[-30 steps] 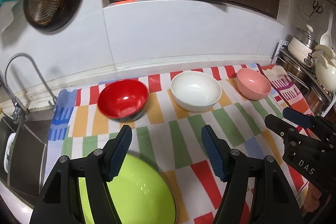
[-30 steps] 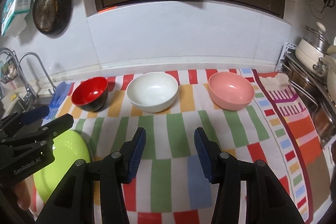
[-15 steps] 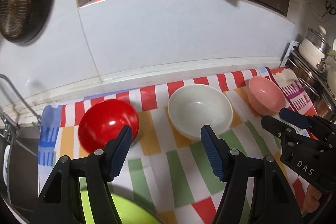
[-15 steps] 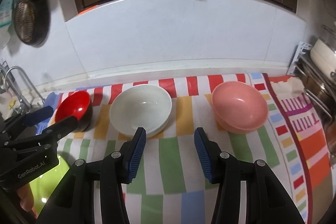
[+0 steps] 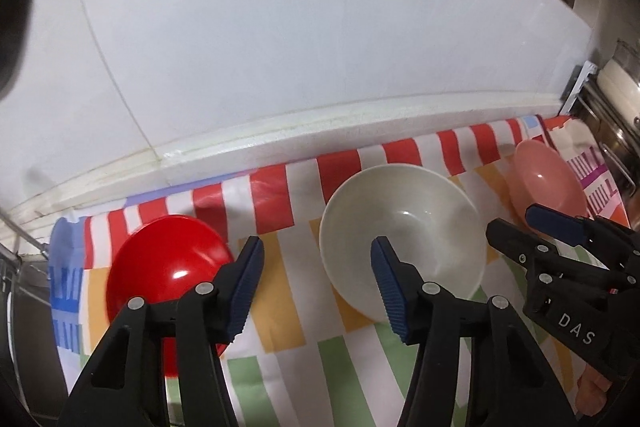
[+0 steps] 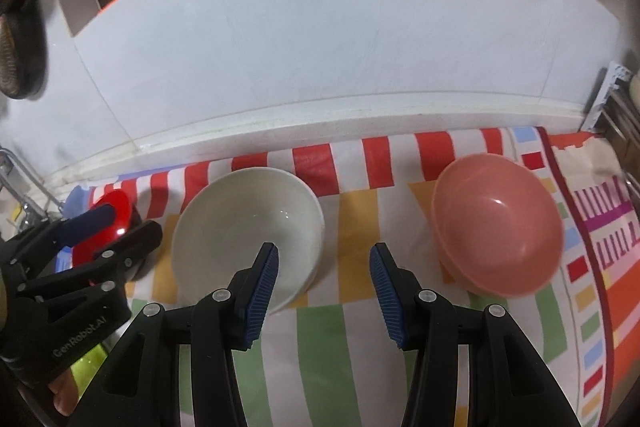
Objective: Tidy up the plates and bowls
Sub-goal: 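Move both tools to the white bowl and close them on its rim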
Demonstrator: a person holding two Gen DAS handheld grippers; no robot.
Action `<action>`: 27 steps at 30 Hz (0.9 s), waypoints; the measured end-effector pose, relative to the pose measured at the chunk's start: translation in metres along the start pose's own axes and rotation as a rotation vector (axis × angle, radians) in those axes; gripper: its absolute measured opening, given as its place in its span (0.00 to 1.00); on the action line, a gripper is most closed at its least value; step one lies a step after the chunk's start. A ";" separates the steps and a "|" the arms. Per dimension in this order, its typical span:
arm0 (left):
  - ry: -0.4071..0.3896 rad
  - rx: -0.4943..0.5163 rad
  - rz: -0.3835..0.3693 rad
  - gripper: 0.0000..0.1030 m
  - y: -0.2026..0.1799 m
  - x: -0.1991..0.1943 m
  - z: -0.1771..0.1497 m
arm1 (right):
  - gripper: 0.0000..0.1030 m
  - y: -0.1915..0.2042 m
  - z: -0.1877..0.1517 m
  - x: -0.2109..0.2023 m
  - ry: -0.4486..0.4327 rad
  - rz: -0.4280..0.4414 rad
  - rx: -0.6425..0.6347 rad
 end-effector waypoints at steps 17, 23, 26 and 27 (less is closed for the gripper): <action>0.118 0.037 0.049 0.34 -0.012 0.061 -0.007 | 0.34 0.001 0.000 0.053 0.102 0.024 0.014; 0.143 0.046 0.053 0.18 -0.017 0.069 -0.009 | 0.19 0.003 -0.001 0.064 0.134 0.029 0.006; 0.138 0.059 0.054 0.16 -0.019 0.068 -0.010 | 0.16 0.005 -0.003 0.064 0.137 0.025 0.008; 0.137 0.063 0.055 0.16 -0.021 0.068 -0.010 | 0.15 0.005 -0.003 0.064 0.140 0.018 0.006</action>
Point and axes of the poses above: each gripper's, at about its wrist camera, not at the fingertips, and x roughly the way its jaws point, y to its left, z to its top, the point moved 6 cm from there along x, roughly the way its jaws point, and after that the axes turned 15 degrees about -x, right-handed, at the moved point
